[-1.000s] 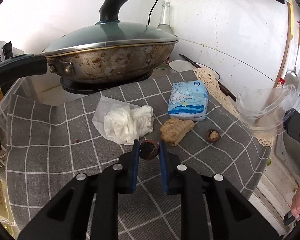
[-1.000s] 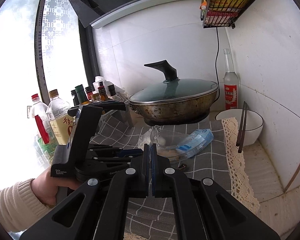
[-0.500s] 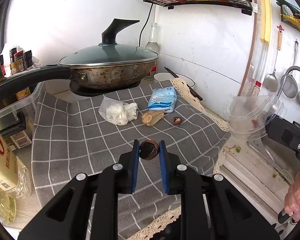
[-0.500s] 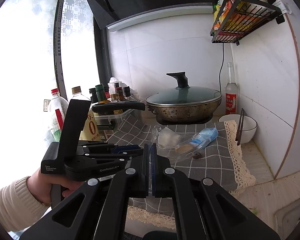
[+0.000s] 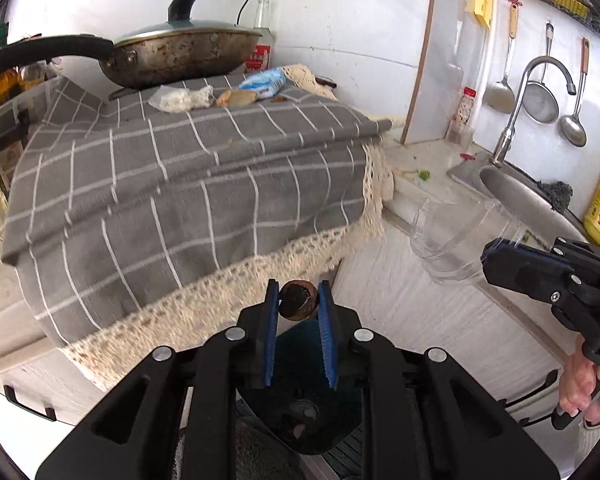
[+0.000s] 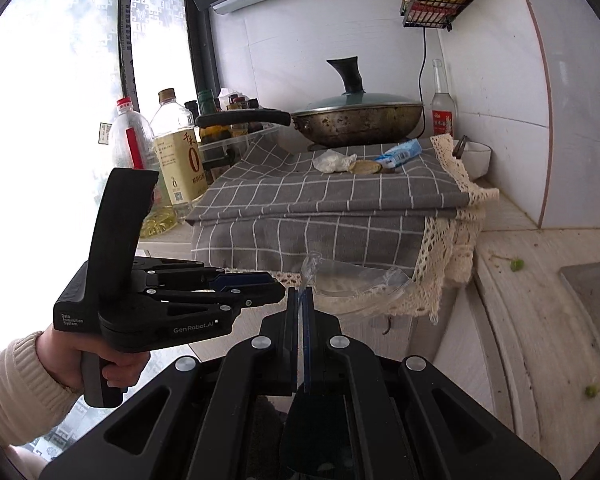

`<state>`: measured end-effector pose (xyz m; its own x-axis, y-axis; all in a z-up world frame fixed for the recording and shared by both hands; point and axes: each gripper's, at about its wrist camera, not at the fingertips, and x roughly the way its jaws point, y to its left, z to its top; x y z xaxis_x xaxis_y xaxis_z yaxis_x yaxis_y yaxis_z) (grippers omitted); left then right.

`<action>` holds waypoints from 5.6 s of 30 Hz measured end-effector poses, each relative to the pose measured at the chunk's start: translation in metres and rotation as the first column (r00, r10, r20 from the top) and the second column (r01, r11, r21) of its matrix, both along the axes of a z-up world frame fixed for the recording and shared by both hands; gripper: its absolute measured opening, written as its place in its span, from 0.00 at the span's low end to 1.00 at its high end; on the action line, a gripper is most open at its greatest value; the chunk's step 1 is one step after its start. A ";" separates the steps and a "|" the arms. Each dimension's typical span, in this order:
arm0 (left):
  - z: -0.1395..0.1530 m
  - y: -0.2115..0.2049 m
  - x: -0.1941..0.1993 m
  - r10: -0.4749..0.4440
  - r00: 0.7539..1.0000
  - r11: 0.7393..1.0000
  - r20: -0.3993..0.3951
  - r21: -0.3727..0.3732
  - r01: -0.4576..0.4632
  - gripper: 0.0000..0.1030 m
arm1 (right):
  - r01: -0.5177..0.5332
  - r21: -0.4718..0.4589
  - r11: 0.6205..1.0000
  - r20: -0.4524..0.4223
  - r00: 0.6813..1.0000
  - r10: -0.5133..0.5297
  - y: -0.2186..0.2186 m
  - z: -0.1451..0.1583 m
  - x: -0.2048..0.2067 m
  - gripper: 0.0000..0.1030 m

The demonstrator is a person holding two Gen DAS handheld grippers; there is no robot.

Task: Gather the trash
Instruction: 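Lower both tools into the green bin and open them, releasing bag and nut, then raise both tools back up to the counter, then grasp the small brown nut with the right tool while the left tool grasps the tan bread piece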

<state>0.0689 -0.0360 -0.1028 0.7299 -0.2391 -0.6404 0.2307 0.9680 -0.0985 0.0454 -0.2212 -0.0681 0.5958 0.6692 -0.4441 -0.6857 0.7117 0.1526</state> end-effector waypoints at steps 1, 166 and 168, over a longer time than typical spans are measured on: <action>-0.011 -0.003 -0.002 -0.006 1.000 1.000 -0.010 0.004 0.006 0.20 | 0.006 -0.002 1.000 -0.017 1.000 -0.006 -0.002 -0.011 -0.001 0.01; 0.089 0.044 0.178 0.034 0.998 0.999 0.061 -0.018 -0.033 0.57 | 0.171 -0.071 0.983 0.026 0.985 -0.170 0.053 0.063 0.204 0.16; 0.083 0.039 0.195 0.015 1.000 0.999 0.014 -0.037 -0.015 0.57 | 0.170 -0.057 0.984 0.028 0.985 -0.169 0.047 0.065 0.202 0.16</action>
<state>0.2643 0.0030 -0.0198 0.7427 -0.2513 -0.6206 0.2178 0.9672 -0.1309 0.2476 -0.1737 -0.0027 0.7087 0.5308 -0.4647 -0.5573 0.8251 0.0927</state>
